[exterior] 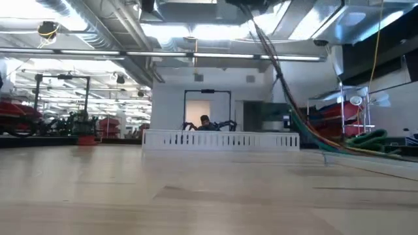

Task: Ziptie cables
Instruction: Wrap the black zip-tie around the cable wires

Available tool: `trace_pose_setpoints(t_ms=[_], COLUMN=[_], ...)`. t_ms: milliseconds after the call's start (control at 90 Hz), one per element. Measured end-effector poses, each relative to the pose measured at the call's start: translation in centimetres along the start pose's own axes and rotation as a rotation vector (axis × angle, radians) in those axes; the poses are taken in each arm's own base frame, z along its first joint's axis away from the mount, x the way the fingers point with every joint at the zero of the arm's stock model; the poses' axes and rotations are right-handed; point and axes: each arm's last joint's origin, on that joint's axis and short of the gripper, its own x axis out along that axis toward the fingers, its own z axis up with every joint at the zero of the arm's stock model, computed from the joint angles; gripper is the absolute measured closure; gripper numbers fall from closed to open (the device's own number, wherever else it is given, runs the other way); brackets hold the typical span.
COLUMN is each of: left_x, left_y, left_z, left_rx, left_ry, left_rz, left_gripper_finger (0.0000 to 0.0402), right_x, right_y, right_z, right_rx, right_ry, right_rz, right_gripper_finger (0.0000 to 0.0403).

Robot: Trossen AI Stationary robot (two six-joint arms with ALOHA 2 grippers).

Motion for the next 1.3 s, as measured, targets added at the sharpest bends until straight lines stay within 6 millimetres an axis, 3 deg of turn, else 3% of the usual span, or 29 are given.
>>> trace_pose_setpoints(t_ms=[344,667,1156,1300], left_x=[0.3,2.0,2.6,3.2], left_y=[0.0,0.7,2.2,2.4], left_z=[0.0,-1.8,-2.7,-2.4], left_rx=[0.004,-0.010,0.016,0.004], left_ry=[0.000,0.031,0.150,0.177], left_rz=[-0.017,-0.026,0.058,0.008], left_gripper_finger=[0.0401,0.0401,0.0401,0.0401], right_x=[0.7,1.9,1.9,1.8], right_y=[1.0,1.6,2.4,2.5], right_z=[-0.3,-0.9,-1.2,-1.4], right_rx=[-0.002,-0.005,-0.071,-0.110], right_ry=[0.017,0.026,0.069,0.090], right_rz=[0.050,0.096,0.115,0.141], right_gripper_finger=[0.0402,0.0400,0.0398,0.0398])
